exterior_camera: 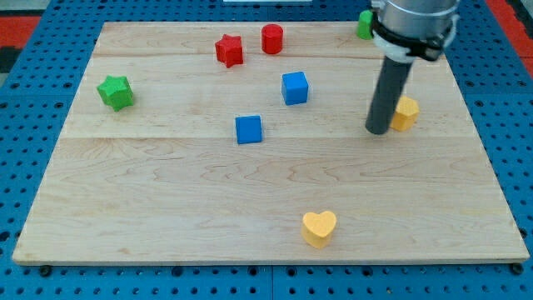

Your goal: Push the yellow hexagon left a bit

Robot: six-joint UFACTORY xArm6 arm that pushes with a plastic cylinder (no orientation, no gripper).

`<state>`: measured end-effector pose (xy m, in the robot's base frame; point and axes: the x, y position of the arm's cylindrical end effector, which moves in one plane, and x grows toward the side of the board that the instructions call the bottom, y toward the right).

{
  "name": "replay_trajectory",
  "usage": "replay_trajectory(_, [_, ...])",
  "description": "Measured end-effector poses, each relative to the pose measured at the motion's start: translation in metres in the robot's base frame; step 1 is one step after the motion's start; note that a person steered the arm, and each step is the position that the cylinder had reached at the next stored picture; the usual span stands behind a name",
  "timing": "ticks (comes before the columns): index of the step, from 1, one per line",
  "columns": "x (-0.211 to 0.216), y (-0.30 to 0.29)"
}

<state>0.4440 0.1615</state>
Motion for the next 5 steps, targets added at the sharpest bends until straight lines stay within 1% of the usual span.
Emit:
replay_trajectory(1, [0.007,0.031])
replay_trajectory(2, [-0.021,0.035])
replay_trajectory(3, [-0.033,0.039])
replay_trajectory(4, [-0.031,0.08])
replay_trajectory(5, [-0.059,0.081])
